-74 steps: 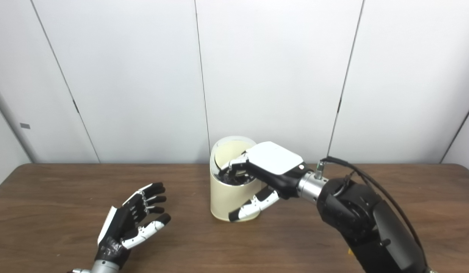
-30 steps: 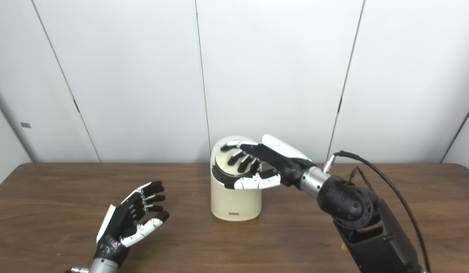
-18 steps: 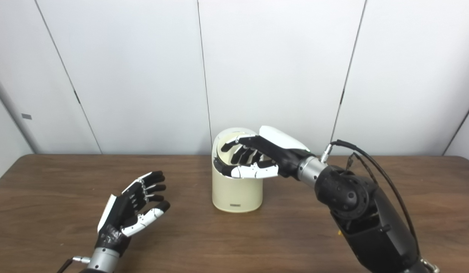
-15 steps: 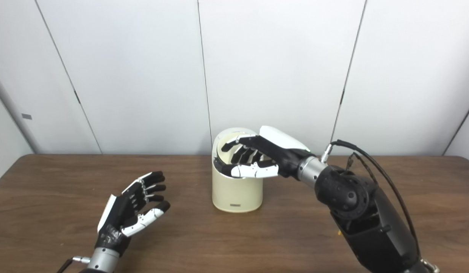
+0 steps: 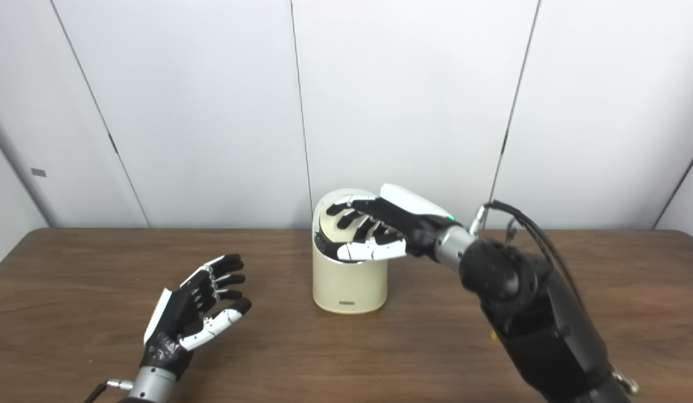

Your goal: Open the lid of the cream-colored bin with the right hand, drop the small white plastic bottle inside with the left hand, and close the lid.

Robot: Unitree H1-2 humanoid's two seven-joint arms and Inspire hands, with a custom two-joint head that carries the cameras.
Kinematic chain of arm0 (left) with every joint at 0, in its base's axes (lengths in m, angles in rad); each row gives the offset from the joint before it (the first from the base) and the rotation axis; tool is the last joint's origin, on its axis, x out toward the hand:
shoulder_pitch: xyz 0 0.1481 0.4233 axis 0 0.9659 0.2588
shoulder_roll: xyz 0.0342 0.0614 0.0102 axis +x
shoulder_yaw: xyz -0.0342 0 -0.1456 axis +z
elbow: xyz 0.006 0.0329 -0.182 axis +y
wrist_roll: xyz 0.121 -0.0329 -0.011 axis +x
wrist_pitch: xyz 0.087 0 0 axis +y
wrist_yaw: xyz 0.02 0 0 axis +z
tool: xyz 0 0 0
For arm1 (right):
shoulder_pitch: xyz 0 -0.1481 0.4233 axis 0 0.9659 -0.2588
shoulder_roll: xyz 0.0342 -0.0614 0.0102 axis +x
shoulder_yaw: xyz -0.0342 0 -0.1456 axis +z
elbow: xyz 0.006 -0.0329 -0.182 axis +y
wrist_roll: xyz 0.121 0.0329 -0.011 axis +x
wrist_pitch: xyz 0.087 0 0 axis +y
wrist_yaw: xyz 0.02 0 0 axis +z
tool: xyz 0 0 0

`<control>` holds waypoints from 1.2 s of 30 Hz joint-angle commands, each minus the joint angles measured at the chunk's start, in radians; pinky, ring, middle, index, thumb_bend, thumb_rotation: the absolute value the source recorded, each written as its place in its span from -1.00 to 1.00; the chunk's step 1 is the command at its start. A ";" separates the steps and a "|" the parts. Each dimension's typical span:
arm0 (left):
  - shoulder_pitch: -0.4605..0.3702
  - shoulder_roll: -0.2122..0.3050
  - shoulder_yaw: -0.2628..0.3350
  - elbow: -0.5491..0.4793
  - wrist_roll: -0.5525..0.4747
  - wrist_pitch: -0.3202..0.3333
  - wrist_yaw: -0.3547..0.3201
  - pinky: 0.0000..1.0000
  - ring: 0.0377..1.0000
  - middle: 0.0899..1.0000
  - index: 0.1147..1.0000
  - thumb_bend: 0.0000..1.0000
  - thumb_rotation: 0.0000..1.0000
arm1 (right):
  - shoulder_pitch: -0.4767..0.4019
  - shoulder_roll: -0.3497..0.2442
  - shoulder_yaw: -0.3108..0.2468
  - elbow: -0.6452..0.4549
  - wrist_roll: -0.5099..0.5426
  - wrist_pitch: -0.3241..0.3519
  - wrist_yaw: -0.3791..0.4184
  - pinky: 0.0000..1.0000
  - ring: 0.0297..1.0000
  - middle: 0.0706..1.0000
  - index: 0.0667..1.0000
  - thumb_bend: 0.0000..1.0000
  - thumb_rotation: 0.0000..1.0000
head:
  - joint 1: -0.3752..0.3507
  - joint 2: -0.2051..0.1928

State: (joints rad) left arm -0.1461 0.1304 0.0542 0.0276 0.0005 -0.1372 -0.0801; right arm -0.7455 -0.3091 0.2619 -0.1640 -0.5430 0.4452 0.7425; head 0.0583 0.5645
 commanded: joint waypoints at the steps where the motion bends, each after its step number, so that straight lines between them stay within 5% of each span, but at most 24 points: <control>1: -0.016 0.004 0.002 -0.045 -0.003 -0.014 0.007 0.34 0.50 0.58 0.56 0.55 -0.39 | -0.034 0.013 -0.011 0.031 -0.075 0.025 0.093 0.29 0.42 0.49 0.73 -0.38 0.06 | 0.001 0.003; 6: -0.016 0.000 -0.002 -0.057 0.012 -0.004 0.013 0.33 0.50 0.60 0.57 0.55 -0.38 | -0.068 0.035 -0.013 0.041 -0.164 0.025 0.180 0.22 0.34 0.39 0.68 -0.39 0.29 | 0.004 0.007; 18: -0.017 0.004 0.002 -0.058 0.009 -0.006 0.013 0.36 0.51 0.58 0.57 0.56 -0.35 | -0.046 0.052 -0.048 0.020 -0.215 0.024 0.257 0.33 0.47 0.50 0.74 -0.36 0.16 | 0.006 0.010; 29: -0.017 0.005 0.001 -0.058 0.011 -0.005 0.014 0.36 0.51 0.59 0.57 0.55 -0.36 | -0.040 0.064 -0.076 0.014 -0.212 0.024 0.269 0.32 0.45 0.46 0.76 -0.35 0.30 | 0.006 0.011; 36: -0.018 0.004 0.000 -0.054 0.006 -0.010 0.010 0.35 0.51 0.59 0.57 0.54 -0.37 | -0.021 0.152 -0.262 -0.068 -0.197 0.025 0.303 0.41 0.44 0.46 0.73 -0.30 0.21 | 0.006 0.009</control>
State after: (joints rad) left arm -0.1444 0.1296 0.0518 0.0102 0.0051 -0.1300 -0.0783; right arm -0.7479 -0.1647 0.0296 -0.1969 -0.7381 0.4659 1.0372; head 0.0629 0.5722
